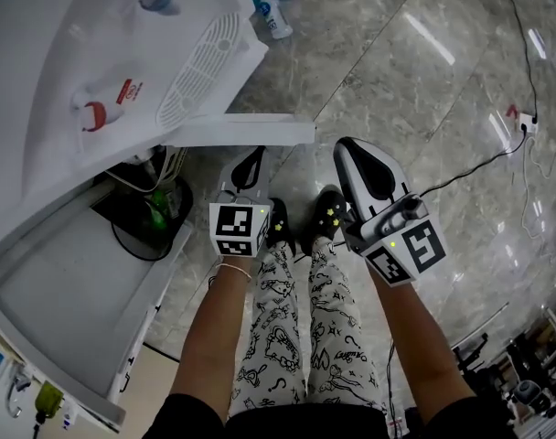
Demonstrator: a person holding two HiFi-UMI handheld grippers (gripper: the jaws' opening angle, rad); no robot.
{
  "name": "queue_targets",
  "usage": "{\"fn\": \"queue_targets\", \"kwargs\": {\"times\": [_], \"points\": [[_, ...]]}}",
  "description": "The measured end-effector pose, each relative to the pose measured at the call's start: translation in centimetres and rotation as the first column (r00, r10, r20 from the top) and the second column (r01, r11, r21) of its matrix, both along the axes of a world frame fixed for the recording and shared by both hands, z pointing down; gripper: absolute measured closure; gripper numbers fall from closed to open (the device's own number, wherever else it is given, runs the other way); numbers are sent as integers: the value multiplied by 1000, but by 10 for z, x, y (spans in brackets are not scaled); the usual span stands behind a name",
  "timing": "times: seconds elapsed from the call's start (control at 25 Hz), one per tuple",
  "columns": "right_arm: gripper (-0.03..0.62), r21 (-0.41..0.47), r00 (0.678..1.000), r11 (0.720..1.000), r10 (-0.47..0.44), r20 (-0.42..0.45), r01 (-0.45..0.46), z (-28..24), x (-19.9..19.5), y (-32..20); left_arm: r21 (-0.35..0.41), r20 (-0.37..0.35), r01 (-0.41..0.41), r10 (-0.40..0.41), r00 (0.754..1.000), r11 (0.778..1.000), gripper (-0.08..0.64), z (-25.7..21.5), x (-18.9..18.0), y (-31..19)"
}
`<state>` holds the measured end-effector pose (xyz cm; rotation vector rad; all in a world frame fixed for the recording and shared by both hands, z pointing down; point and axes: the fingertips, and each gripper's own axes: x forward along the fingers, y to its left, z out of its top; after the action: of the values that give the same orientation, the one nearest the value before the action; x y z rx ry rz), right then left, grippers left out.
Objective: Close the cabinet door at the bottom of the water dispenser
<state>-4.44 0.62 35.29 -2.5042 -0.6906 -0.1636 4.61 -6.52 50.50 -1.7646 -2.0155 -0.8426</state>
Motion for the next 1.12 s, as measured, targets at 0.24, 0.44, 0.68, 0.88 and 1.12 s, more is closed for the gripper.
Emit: {"fn": "queue_targets", "kwargs": {"times": [0.24,0.44,0.68,0.88,1.12], "points": [[575,5,1000,1000,1,-5,-1,0,2,4,-8,-13,17,-17,1000,1000,563,0,13,23],[575,3,1000,1000,20,-16,-20,-6,-2,14,0,-22,113,-113,993,994,563,5,44,40],[575,5,998,998,56,-19,-56,-7,-10,29,6,-95,84,-83,992,996,563,8,69,61],[575,16,998,998,67,3,-67,-1,-18,35,1,-80,174,-173,982,985,563,12,91,73],[575,35,997,996,77,26,-78,4,-27,34,8,-73,252,-250,965,968,563,16,110,73]]}}
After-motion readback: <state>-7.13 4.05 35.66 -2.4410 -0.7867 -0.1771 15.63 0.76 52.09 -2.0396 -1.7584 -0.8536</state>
